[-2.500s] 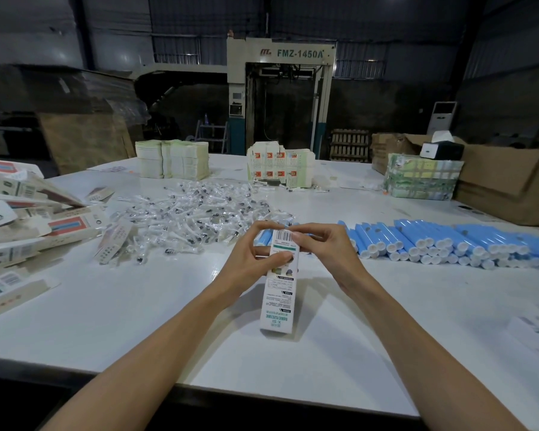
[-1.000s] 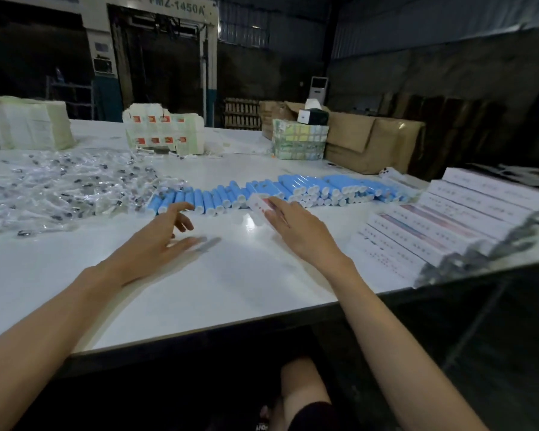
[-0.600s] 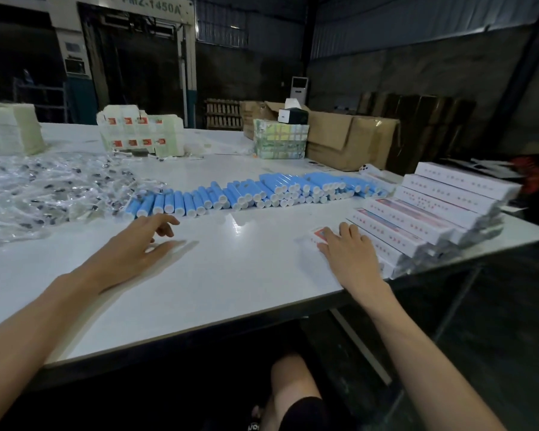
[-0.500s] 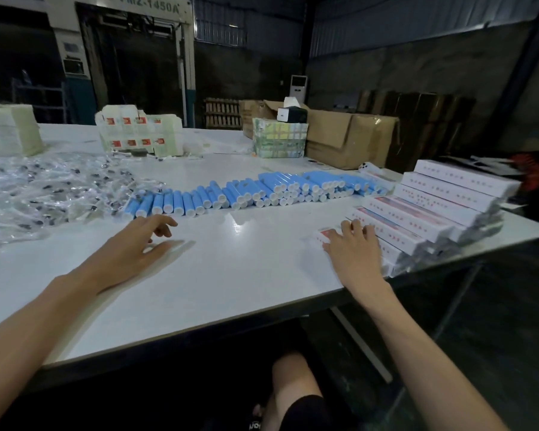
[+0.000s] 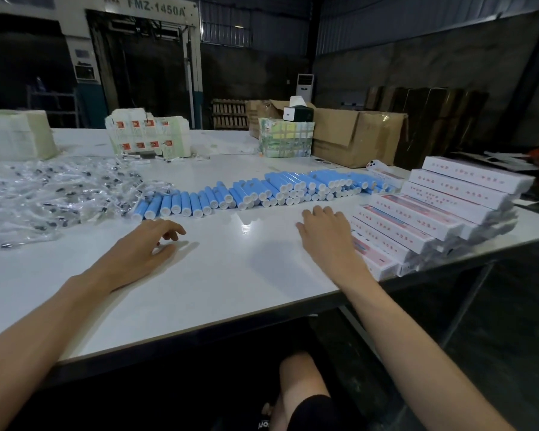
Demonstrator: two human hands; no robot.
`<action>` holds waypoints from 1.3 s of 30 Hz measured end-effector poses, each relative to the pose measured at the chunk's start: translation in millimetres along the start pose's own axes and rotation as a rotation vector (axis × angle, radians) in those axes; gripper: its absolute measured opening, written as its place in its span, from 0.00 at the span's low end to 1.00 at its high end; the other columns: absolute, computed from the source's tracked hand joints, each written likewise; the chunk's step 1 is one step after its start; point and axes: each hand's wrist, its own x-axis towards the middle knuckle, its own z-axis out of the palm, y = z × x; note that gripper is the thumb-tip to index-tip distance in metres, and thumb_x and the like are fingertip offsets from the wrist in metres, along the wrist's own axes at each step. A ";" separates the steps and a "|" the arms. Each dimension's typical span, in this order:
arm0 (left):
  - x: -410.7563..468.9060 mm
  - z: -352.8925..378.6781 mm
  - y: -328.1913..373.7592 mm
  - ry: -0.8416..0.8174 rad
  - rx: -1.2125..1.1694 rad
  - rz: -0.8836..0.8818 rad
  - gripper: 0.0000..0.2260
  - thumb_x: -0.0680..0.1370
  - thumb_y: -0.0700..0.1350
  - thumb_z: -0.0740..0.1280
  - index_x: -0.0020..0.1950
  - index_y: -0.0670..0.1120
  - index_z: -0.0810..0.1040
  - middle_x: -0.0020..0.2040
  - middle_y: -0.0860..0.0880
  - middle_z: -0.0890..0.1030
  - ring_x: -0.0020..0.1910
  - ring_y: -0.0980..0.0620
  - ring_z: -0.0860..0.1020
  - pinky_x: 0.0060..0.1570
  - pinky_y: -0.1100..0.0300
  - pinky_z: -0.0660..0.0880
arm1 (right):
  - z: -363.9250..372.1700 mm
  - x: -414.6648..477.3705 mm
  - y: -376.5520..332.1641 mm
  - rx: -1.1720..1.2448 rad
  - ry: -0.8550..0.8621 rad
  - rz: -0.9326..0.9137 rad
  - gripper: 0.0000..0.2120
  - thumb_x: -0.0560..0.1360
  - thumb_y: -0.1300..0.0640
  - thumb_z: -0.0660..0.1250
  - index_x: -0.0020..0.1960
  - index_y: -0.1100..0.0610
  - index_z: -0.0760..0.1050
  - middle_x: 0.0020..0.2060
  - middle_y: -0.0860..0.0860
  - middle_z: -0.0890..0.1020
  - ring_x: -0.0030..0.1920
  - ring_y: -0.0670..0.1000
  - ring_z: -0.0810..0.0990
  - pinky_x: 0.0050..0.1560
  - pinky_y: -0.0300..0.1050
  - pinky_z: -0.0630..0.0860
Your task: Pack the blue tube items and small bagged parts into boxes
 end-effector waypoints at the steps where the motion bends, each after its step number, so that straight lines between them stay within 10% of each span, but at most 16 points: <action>1: -0.3 -0.8 1.3 0.001 0.015 -0.003 0.14 0.85 0.47 0.68 0.68 0.62 0.75 0.59 0.66 0.78 0.60 0.62 0.76 0.55 0.57 0.79 | -3.6 6.1 -11.8 0.043 0.025 -0.027 0.15 0.87 0.51 0.56 0.62 0.57 0.78 0.55 0.54 0.83 0.55 0.57 0.81 0.53 0.52 0.73; 14: -3.3 -12.6 33.4 0.188 0.232 -0.116 0.09 0.80 0.41 0.71 0.58 0.53 0.83 0.50 0.56 0.81 0.49 0.52 0.78 0.44 0.49 0.79 | -16.4 60.4 -181.9 0.739 0.077 -0.186 0.16 0.86 0.51 0.57 0.42 0.56 0.71 0.34 0.55 0.78 0.38 0.61 0.78 0.37 0.53 0.72; 22: -7.8 -48.5 32.0 0.068 0.284 -0.349 0.09 0.82 0.43 0.66 0.58 0.53 0.83 0.53 0.54 0.84 0.53 0.51 0.80 0.50 0.51 0.79 | 28.8 60.9 -201.0 0.757 0.012 -0.306 0.18 0.86 0.48 0.57 0.41 0.55 0.71 0.33 0.51 0.78 0.37 0.57 0.78 0.37 0.51 0.69; 29: -101.5 -119.9 -15.7 0.181 0.451 -0.765 0.12 0.83 0.44 0.67 0.67 0.49 0.78 0.61 0.48 0.83 0.61 0.45 0.79 0.55 0.49 0.77 | 38.3 64.6 -209.3 0.790 0.045 -0.378 0.19 0.86 0.48 0.59 0.38 0.55 0.70 0.27 0.49 0.75 0.30 0.52 0.74 0.34 0.49 0.70; 39: -245.3 -210.0 -68.3 0.112 0.665 -1.493 0.34 0.88 0.59 0.57 0.87 0.40 0.52 0.86 0.34 0.53 0.84 0.30 0.54 0.81 0.30 0.54 | 45.3 69.4 -208.5 0.902 0.038 -0.323 0.20 0.84 0.48 0.61 0.36 0.55 0.69 0.27 0.49 0.75 0.29 0.52 0.73 0.32 0.47 0.63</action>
